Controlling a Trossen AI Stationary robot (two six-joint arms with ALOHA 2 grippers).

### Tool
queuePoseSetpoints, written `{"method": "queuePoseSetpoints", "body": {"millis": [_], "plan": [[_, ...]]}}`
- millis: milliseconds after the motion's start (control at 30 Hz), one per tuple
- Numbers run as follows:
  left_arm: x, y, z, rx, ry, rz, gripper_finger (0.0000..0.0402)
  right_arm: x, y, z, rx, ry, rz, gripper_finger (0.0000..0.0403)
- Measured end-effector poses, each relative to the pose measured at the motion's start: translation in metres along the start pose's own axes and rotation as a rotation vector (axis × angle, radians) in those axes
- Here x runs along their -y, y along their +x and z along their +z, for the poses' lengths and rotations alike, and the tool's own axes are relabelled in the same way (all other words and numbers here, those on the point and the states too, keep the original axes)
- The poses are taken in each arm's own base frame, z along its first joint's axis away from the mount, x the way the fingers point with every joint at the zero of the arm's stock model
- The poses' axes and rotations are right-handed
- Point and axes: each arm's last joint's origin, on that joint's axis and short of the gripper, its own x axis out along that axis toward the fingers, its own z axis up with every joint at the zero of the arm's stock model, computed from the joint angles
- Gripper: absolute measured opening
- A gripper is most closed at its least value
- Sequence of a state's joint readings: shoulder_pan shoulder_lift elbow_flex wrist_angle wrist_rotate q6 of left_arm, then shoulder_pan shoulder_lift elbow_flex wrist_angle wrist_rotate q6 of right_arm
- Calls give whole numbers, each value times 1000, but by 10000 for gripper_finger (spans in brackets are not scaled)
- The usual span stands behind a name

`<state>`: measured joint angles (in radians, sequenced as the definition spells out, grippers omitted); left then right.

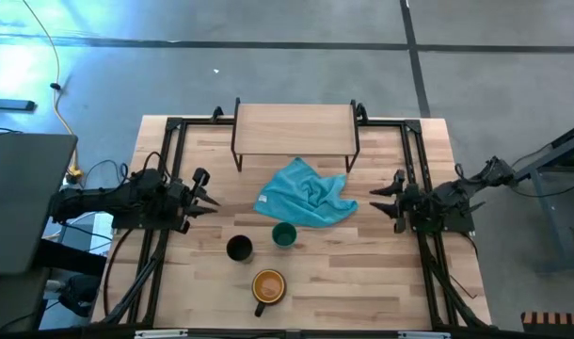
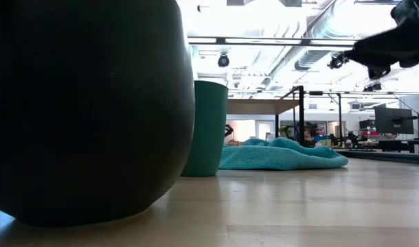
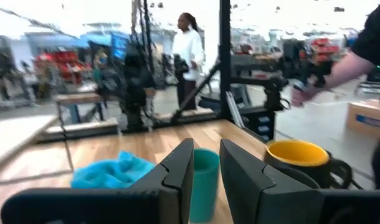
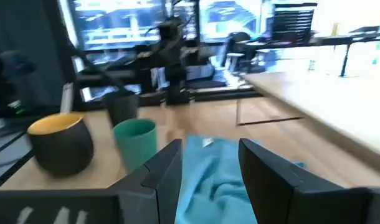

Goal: Stack small to large cups/mugs on shelf
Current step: Put the green cup on the shelf

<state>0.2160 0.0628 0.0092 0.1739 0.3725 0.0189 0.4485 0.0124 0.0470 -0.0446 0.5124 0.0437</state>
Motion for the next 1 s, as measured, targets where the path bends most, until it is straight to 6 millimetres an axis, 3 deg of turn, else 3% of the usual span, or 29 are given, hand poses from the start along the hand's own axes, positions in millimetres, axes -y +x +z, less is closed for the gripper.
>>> {"method": "queuePoseSetpoints", "body": {"millis": [100,400,733,1000], "plan": [[0,0,2,17,17,17,67,0,5,-4,39,2,79,149],[-1,0,2,17,17,21,67,16,13,-7,1,5,0,149],[-1,0,2,16,16,20,67,29,15,-9,-30,29,76,149],[-1,0,2,16,9,20,67,36,15,-9,-28,-50,56,149]]}}
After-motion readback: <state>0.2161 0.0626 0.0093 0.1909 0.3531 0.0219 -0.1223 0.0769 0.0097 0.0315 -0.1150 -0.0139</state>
